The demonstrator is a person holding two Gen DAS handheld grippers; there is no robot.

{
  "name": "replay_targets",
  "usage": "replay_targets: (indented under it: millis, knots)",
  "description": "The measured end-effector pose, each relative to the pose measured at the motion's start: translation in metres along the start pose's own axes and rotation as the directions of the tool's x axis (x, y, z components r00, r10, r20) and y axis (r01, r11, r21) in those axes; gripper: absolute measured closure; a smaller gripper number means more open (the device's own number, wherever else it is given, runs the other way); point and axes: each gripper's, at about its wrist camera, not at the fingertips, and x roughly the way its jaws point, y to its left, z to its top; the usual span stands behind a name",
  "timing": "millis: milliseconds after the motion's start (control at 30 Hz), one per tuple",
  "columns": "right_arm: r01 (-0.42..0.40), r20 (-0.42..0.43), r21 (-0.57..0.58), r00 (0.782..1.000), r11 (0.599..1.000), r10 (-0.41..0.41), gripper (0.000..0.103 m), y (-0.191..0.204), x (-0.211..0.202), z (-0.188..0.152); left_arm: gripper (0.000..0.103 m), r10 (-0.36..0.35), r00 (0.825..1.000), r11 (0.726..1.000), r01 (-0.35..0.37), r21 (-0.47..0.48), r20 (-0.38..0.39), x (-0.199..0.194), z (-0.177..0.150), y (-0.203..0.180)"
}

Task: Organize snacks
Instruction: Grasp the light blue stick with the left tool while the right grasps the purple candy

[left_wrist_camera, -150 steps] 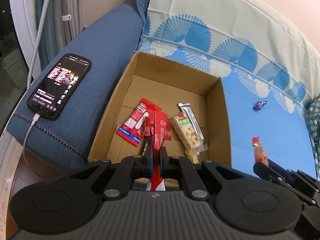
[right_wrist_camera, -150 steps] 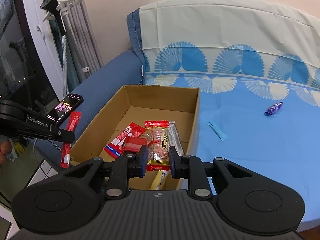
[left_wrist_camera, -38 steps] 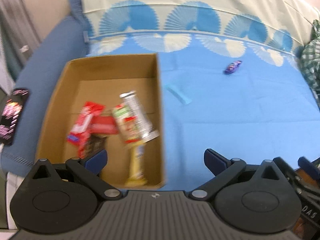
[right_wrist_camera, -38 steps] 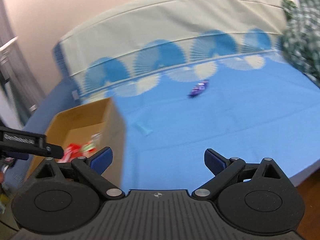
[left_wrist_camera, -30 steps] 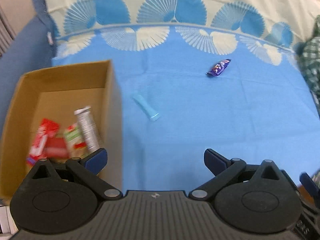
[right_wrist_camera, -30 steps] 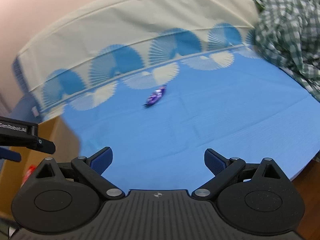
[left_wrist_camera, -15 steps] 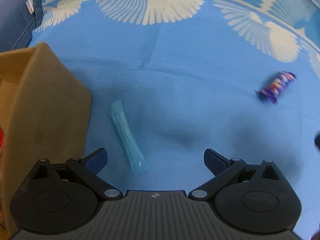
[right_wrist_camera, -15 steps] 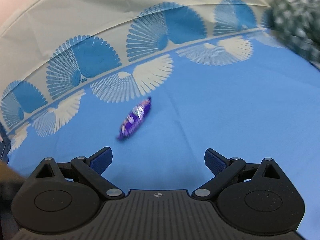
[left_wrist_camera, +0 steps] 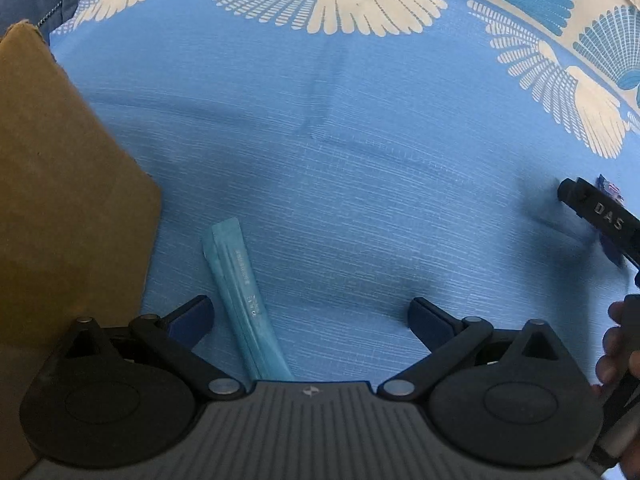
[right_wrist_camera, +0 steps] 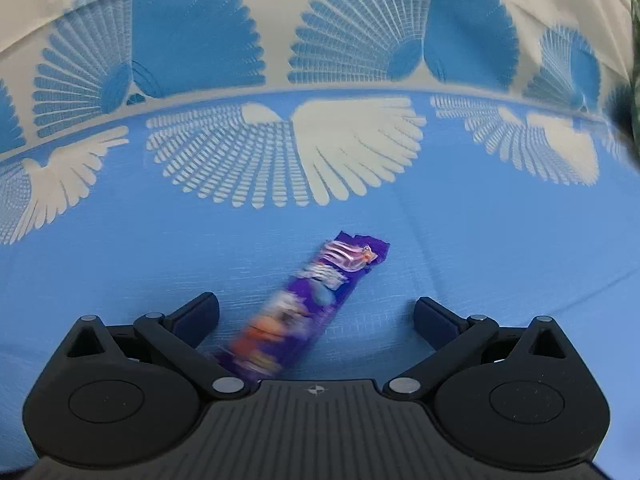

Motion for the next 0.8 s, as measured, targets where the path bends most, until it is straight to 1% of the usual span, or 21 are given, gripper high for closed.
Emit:
replay_targets:
  millis: [33,167,233,433,733,800]
  knots:
    - [-0.013,0.007,0.010,1.000,1.000,0.013,0.000,-0.0029,-0.0009,-0.0010,0.000,0.000,1.000,1.000,0.000,0.001,0.000,0.0000,0.0004,0.0003]
    - [-0.030,-0.007,-0.012,1.000,0.999,0.030,0.000,-0.0053,-0.0013,0.0005,0.000,0.000,1.000,1.000,0.000,0.001,-0.002,0.0002,0.0021,0.0012]
    - [-0.029,-0.009,-0.015,1.000,0.999,0.029,0.000,-0.0042,-0.0007,0.0008,0.000,0.002,1.000,1.000,-0.002,0.001,-0.002,-0.0011,-0.0024,-0.0031]
    - [-0.027,0.005,-0.020,1.000,0.999,0.027,0.000,-0.0014,-0.0010,-0.0012,0.000,0.004,1.000,1.000,-0.004,0.003,0.000,-0.0009,-0.0013,-0.0023]
    - [-0.025,0.027,-0.028,0.999,0.999,0.026,0.000,-0.0005,-0.0019,-0.0042,0.000,0.000,1.000,1.000,0.000,0.016,-0.025,-0.0022,0.0038,-0.0023]
    - [-0.024,0.025,-0.032,0.999,0.999,0.025,0.000,-0.0006,-0.0024,-0.0041,0.007,0.008,1.000,1.000,-0.008,0.014,-0.015,-0.0057,0.0039,-0.0016]
